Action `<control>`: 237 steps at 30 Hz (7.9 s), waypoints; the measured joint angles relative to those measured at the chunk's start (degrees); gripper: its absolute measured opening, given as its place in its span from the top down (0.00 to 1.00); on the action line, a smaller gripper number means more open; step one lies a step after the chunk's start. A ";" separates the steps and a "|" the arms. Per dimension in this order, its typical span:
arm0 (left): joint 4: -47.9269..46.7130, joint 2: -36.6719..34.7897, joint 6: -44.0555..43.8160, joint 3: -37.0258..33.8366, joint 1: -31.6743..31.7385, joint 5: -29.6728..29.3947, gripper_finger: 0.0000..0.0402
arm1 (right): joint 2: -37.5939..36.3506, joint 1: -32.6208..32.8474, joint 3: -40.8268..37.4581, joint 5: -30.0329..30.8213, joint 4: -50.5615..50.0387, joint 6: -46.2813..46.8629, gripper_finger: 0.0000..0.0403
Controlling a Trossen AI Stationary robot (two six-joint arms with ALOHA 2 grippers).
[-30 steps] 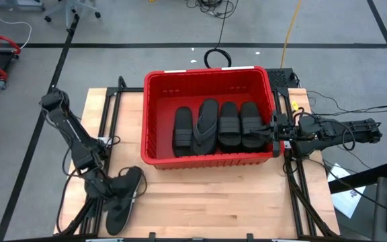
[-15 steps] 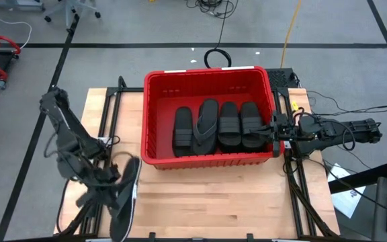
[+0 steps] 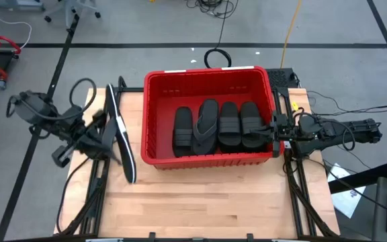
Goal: Pick and place slides into bin
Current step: Put the black slide into the red bin
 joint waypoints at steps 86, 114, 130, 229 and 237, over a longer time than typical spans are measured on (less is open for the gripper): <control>2.00 44.79 28.61 -9.29 64.70 48.56 1.00 | 3.82 0.00 0.00 0.47 3.28 1.73 1.00; 6.67 54.67 21.74 -9.25 58.87 44.90 0.93 | 3.84 0.01 0.00 0.29 3.19 1.49 1.00; 9.62 49.42 22.04 -9.03 58.44 49.46 0.48 | 3.82 0.01 0.00 0.25 3.32 1.91 1.00; -18.22 58.20 44.84 1.51 53.57 39.28 0.89 | 3.75 0.00 0.00 0.07 4.50 0.24 1.00; -18.89 56.22 44.71 2.66 53.61 39.33 0.60 | 3.76 -0.01 0.00 0.07 4.48 -0.25 1.00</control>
